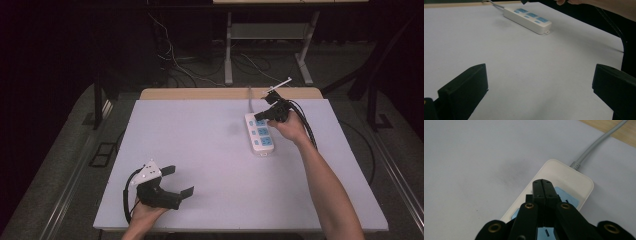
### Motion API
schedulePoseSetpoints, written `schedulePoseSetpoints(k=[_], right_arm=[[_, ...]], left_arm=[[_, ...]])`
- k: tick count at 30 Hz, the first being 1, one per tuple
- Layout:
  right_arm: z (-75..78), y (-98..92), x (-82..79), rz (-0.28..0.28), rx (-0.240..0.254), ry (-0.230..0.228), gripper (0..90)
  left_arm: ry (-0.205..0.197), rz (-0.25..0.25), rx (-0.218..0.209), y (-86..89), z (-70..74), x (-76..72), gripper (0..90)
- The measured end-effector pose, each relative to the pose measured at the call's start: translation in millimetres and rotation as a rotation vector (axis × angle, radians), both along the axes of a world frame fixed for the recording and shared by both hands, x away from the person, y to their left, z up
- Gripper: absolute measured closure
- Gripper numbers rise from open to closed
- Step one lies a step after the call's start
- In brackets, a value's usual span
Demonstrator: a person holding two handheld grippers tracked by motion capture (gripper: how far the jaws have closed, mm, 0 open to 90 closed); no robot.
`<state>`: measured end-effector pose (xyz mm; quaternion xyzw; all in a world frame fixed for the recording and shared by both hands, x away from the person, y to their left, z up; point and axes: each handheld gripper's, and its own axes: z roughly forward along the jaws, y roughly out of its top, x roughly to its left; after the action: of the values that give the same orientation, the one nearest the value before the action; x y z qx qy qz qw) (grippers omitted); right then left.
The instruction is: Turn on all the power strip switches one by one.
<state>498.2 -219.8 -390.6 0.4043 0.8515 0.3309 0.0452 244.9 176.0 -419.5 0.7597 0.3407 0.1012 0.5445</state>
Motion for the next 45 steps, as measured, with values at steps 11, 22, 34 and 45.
schedulePoseSetpoints(k=[11, 22, 34, 45], right_arm=[[-9.2, 1.9, 6.4, -0.021, 0.026, 0.008, 90.0], [-17.4, 7.6, 9.8, -0.032, 0.030, 0.012, 90.0], [-24.2, 12.6, 10.8, -0.030, 0.040, 0.022, 90.0], [-25.4, 15.3, 9.3, -0.023, 0.018, -0.001, 90.0]], left_arm=[[-0.001, 0.000, 0.001, 0.1, 0.1, 0.0, 0.0], [-0.001, -0.001, 0.004, 0.1, 0.0, 0.1, 0.0], [-0.003, -0.002, 0.005, -0.1, 0.1, -0.1, 0.0], [-0.002, -0.008, 0.006, -2.0, -0.2, -0.4, 0.0]])
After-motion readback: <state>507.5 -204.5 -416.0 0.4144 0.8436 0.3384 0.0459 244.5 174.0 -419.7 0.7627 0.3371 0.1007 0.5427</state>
